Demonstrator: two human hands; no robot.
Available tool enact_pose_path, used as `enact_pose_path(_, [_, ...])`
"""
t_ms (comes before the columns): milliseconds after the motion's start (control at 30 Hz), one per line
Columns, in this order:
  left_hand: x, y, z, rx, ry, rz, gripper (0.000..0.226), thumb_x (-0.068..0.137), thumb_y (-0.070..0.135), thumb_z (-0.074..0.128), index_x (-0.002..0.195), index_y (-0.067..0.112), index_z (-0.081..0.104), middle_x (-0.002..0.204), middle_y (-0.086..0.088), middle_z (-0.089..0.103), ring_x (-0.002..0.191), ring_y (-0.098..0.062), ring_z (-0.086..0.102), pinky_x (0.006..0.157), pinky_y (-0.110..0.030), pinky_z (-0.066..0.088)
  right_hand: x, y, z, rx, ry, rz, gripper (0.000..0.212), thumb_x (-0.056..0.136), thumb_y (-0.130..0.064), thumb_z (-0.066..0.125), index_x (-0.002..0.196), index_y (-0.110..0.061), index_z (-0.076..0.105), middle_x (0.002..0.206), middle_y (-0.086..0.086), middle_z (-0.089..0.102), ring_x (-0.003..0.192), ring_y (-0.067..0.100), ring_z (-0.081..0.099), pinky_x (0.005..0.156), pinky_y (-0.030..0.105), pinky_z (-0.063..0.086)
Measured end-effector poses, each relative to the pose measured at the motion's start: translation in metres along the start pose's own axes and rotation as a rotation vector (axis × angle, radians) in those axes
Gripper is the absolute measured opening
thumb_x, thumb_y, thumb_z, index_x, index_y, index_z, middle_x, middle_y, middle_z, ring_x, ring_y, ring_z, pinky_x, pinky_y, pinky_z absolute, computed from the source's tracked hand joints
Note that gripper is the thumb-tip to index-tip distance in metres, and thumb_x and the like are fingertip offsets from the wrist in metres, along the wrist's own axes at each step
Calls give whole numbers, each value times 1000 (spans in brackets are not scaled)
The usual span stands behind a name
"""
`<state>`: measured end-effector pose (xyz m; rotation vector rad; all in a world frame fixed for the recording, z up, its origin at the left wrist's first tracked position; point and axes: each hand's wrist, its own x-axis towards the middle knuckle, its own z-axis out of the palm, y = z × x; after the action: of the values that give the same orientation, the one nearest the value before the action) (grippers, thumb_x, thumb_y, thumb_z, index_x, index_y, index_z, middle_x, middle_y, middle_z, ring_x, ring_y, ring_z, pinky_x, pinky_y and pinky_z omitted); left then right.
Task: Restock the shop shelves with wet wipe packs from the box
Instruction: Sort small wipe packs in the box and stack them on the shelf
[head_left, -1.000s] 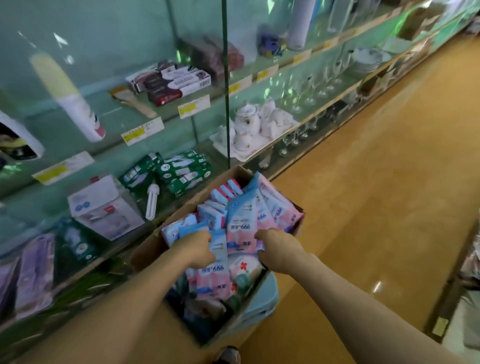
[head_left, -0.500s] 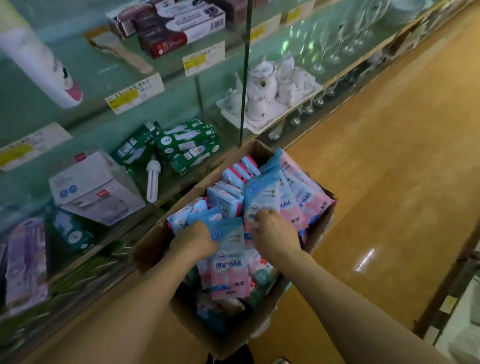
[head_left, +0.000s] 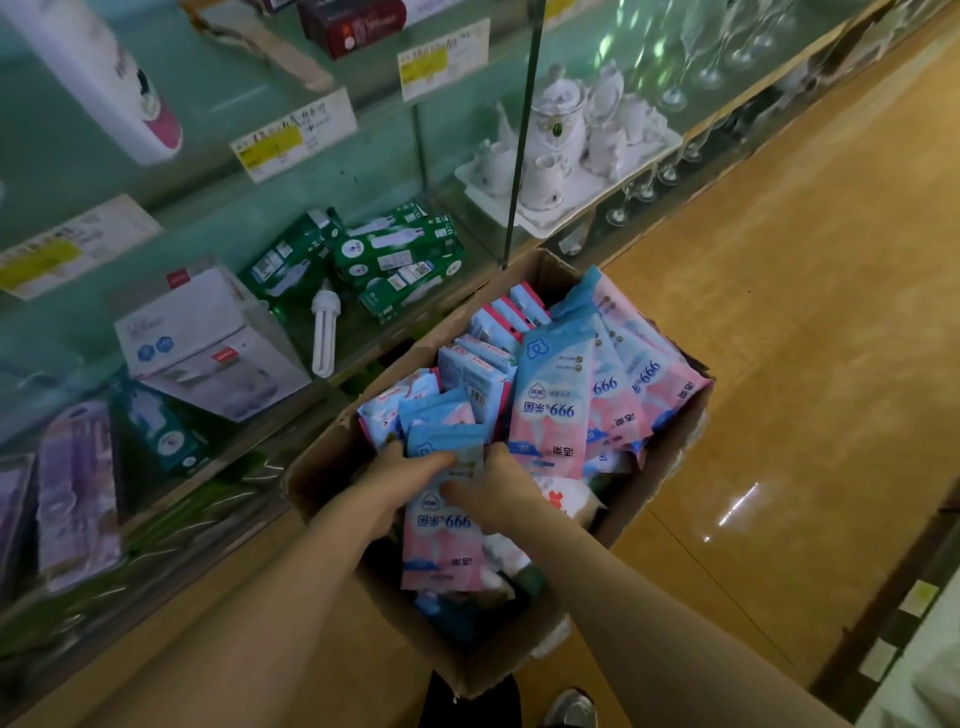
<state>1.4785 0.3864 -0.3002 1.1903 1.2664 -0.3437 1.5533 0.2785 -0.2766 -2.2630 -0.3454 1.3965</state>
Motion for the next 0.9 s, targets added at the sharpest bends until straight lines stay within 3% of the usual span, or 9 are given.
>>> enact_pose_path(167, [-3,-1,-6,-13,-19,-2,40,83,17,71,120,18,56,91,-10,70,76,-23,68,57,-27,51,5,-4,10,-106,25,-16,57,89,-18,62,135,-6,29,129,12,50,120,28,50,92,31,42])
enact_pose_path(233, [-4,-1,-10,-76,-54,-32,47,83,17,72,125,17,51,96,-14,71,77,-27,70,57,-30,54,9,-2,13,-102,42,-22,52,90,-18,60,133,-6,33,129,12,50,118,27,52,93,30,43])
enact_pose_path(333, [-5,-1,-11,-136,-80,-17,46,84,19,72,126,18,53,104,-16,70,83,-29,70,62,-33,55,9,-4,16,6,91,8,51,87,-18,61,132,-7,38,129,13,50,117,27,52,93,32,45])
enact_pose_path(433, [-8,-1,-14,-140,-91,-8,35,85,21,71,118,18,61,101,-16,71,86,-31,69,72,-37,56,7,-8,18,54,108,7,57,89,-20,58,137,-3,32,137,14,38,126,29,42,99,32,39])
enact_pose_path(500, [-11,0,-18,-146,-107,-21,28,85,22,71,112,18,63,100,-17,71,87,-32,69,75,-39,56,5,-10,16,132,97,18,56,88,-23,61,134,-2,37,131,14,45,121,30,48,97,34,44])
enact_pose_path(600, [-14,-2,-21,-194,-136,-61,22,87,28,68,105,16,64,98,-19,71,80,-30,69,65,-38,59,2,-12,9,278,3,45,34,88,-25,64,114,-5,56,108,11,64,95,25,63,74,33,55])
enact_pose_path(700, [-18,-2,-20,-230,-131,-79,24,87,34,67,101,14,65,89,-17,73,73,-28,70,63,-38,59,-5,-12,4,279,-45,49,24,87,-26,66,103,-11,57,95,8,62,68,16,56,49,22,39])
enact_pose_path(800, [-19,2,-16,-216,-81,-38,25,86,37,68,96,14,65,76,-12,74,66,-24,70,54,-32,57,-10,-10,0,274,-49,41,30,87,-27,66,108,-8,60,90,3,60,64,12,51,47,20,36])
enact_pose_path(900, [-24,13,-13,-190,-81,-23,27,85,41,68,96,16,63,73,-9,74,66,-23,71,57,-33,57,-17,-15,-12,411,-15,36,32,87,-28,66,108,-6,61,99,4,67,74,15,61,54,23,48])
